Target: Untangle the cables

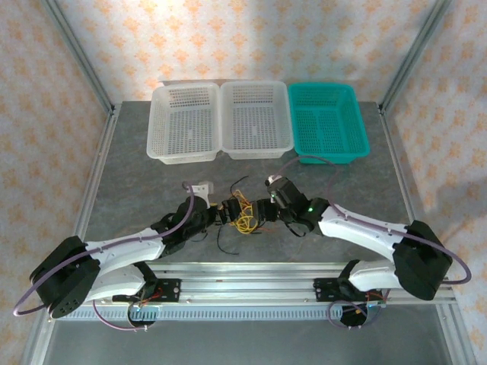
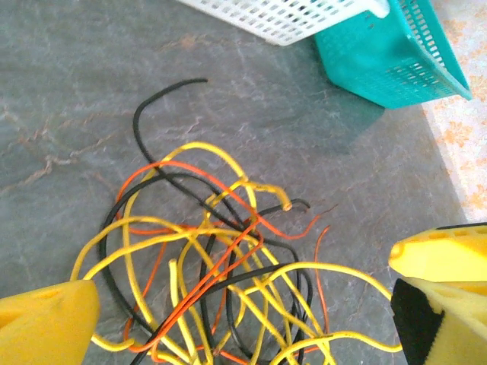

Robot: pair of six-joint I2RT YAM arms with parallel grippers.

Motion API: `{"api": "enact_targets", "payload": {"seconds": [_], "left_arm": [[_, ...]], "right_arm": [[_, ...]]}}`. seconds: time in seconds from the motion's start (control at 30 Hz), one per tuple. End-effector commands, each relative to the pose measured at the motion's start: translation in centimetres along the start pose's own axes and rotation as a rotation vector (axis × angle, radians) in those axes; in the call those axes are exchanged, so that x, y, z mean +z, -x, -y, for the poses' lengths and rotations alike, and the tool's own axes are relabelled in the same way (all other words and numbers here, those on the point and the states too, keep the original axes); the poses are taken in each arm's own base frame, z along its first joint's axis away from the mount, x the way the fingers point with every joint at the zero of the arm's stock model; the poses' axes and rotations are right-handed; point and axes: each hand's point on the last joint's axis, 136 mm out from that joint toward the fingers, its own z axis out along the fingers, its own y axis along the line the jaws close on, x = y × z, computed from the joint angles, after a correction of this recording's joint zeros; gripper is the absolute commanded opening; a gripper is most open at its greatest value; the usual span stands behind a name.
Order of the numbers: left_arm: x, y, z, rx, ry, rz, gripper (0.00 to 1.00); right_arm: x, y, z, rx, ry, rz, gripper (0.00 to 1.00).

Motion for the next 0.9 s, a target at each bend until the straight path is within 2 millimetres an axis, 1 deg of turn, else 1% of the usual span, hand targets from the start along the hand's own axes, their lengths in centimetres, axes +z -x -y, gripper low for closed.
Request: {"api": "enact_targets", "payload": {"seconds": [0.0, 0.13, 0.2, 0.27, 0.33, 0.4, 0.5, 0.6, 0.63, 0.77, 0.87], "left_arm": [[-0.5, 1.1, 1.8, -0.08, -0.087, 0.033, 0.99], [-0.5, 0.9, 0.6, -0.106, -0.012, 0.019, 0.99], [-0.7, 0.9, 0.7, -0.085, -0.017, 0.017, 0.99], [-0.7, 0.4, 0.8, -0.03, -0.021, -0.011, 0.99], [-0.3, 0.1, 0.4, 0.018, 0.026, -0.05, 0.99], [0.1, -0.2, 0.6, 0.038, 0.031, -0.081, 0.99], [0.7, -0.7, 1.5, 0.04, -0.022, -0.106, 1.0], [1.2, -0.9, 1.4, 0.042, -0.016, -0.118, 0.99], [1.4, -0.9, 1.2, 0.042, -0.003, -0.118, 0.99], [2.0, -0.6, -0.3, 0.05, 0.099, -0.11, 0.98], [2.6, -0.4, -0.5, 0.068, 0.131, -0.117, 0.97]], "right_arm": [[0.1, 0.0, -1.4, 0.028, 0.072, -0.013, 0.54], [0.4, -0.5, -1.6, 0.03, 0.088, -0.041, 0.46], [0.8, -0.8, -1.4, 0.031, 0.077, -0.056, 0.41], [1.1, -1.0, -1.1, 0.033, 0.062, -0.065, 0.38], [1.3, -1.0, -1.1, 0.036, 0.059, -0.066, 0.34], [1.3, -0.8, -1.3, 0.039, 0.068, -0.063, 0.29], [1.2, -0.5, -1.6, 0.036, 0.083, -0.054, 0.22], [0.8, -0.1, -1.8, 0.027, 0.088, -0.033, 0.15], [0.6, 0.1, -1.8, 0.022, 0.089, -0.024, 0.13], [0.1, 0.6, -1.5, -0.007, 0.075, 0.015, 0.01], [-0.6, 1.4, -1.4, -0.023, 0.067, 0.056, 0.0]]}}
